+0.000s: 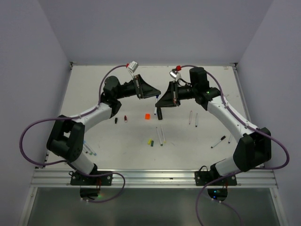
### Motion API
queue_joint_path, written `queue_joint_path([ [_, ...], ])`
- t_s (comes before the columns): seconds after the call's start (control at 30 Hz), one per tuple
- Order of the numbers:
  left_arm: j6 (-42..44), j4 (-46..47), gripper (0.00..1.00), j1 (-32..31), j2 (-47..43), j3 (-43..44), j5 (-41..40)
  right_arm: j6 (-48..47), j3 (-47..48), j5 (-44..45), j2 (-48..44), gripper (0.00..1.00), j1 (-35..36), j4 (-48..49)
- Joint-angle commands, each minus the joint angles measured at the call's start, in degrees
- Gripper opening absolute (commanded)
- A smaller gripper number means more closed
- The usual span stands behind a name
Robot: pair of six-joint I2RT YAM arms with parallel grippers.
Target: Open the pen caps
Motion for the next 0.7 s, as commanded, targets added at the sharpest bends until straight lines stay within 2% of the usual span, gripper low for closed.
queue_joint_path([
  [0.0,-2.9,6.7,0.25,-0.3,-0.2,-0.3,3.3,1.8,-0.4,0.5,-1.7,0.00,-0.1,3.5],
  [0.07,-3.7,7.6,0.19,-0.3,-0.1,-0.7,3.5,1.8,-0.6,0.7,-1.8,0.00,-0.1,3.6],
  [0.13,-3.8,7.7,0.00,-0.3,-0.1,-0.9,3.5,1.8,-0.8,1.2,-1.8,0.00,-0.1,3.5],
  [0.23,-2.6,3.5,0.00,-0.3,-0.6,-0.1,2.1,0.1,0.1,3.4,-1.8,0.00,-0.1,1.2],
  [0.33,6.4,-18.1,0.00,-0.2,-1.6,4.1,-4.4,-10.1,5.5,10.3,0.0,0.00,1.2,-12.1],
  [0.37,12.3,-33.1,0.00,-0.2,-2.0,8.7,-11.4,-16.2,9.8,18.2,0.8,0.00,2.1,-21.8],
  [0.4,14.4,-39.4,0.00,-0.2,-2.1,11.6,-15.1,-18.1,11.4,22.3,1.6,0.00,3.2,-25.6],
  [0.47,18.5,-60.1,0.00,-0.3,1.3,21.3,-21.5,-19.6,12.8,32.4,2.5,0.00,6.6,-29.8],
  [0.57,19.3,-65.3,0.00,0.0,2.8,24.3,-27.5,-19.5,12.3,41.1,3.5,0.00,10.8,-31.6],
  [0.63,19.4,-66.0,0.00,0.4,3.6,25.4,-28.0,-19.3,11.7,42.7,4.0,0.00,12.4,-32.4],
  [0.67,21.0,-69.2,0.00,0.7,4.2,26.5,-29.6,-19.4,11.0,42.6,4.5,0.00,12.5,-32.9],
])
